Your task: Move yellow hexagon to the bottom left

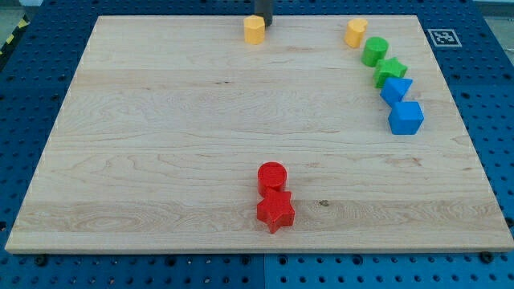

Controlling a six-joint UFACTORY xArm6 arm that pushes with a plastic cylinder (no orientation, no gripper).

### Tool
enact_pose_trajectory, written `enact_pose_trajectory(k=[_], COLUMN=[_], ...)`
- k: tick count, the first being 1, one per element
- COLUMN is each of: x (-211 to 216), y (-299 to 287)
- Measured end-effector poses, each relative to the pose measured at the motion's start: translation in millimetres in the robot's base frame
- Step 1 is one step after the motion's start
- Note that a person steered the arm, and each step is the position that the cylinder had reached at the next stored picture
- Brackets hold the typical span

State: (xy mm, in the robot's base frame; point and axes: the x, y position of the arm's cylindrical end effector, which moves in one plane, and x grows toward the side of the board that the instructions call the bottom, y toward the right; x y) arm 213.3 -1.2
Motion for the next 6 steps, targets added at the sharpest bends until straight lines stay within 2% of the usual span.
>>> enact_pose_trajectory(k=[2,4,6], x=[56,91,115], y=[-4,-48,-121])
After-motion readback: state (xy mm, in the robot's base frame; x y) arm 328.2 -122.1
